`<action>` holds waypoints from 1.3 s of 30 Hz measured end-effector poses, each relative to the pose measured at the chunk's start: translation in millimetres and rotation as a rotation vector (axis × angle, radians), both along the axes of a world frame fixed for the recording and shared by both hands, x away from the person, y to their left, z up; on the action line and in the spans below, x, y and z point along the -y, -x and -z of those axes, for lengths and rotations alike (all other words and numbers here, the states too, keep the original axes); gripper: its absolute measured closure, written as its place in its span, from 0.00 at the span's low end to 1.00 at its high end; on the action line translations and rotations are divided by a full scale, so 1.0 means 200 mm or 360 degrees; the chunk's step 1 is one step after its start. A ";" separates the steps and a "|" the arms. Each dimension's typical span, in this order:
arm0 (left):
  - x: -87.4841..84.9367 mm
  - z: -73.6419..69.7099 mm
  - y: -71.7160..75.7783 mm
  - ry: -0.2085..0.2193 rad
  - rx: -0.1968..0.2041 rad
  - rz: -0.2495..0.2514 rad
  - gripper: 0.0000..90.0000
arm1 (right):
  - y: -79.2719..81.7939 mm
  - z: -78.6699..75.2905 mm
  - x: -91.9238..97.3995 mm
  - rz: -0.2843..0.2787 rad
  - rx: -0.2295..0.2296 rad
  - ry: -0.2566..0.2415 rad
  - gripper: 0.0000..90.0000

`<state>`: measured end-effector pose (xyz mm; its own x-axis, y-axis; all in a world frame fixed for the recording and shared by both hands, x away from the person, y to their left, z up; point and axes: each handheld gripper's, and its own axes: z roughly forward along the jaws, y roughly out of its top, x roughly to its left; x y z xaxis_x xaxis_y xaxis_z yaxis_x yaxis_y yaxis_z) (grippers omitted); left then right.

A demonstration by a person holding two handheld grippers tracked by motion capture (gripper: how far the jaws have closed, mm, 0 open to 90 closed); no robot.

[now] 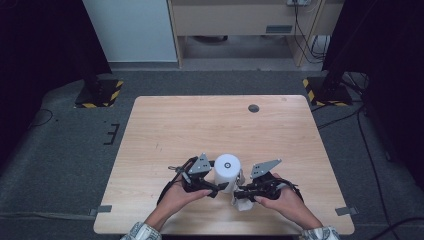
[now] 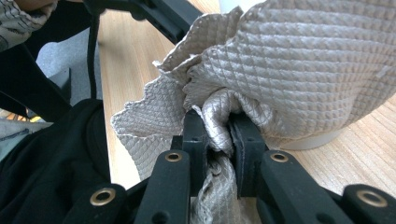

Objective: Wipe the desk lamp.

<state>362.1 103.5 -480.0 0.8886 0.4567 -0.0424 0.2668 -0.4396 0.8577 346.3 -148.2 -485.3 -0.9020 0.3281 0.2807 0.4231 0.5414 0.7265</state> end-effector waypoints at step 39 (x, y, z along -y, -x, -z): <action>0.05 -0.13 -0.10 0.0133 -0.0021 0.0061 0.10 | 0.02 -0.04 -0.10 -0.0043 0.0032 -0.0113 0.87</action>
<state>381.4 93.6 -453.4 0.9044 0.4168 -0.0909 0.2628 -0.3766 0.8883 341.7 -128.2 -477.7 -0.9159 0.2835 0.2844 0.3941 0.4995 0.7715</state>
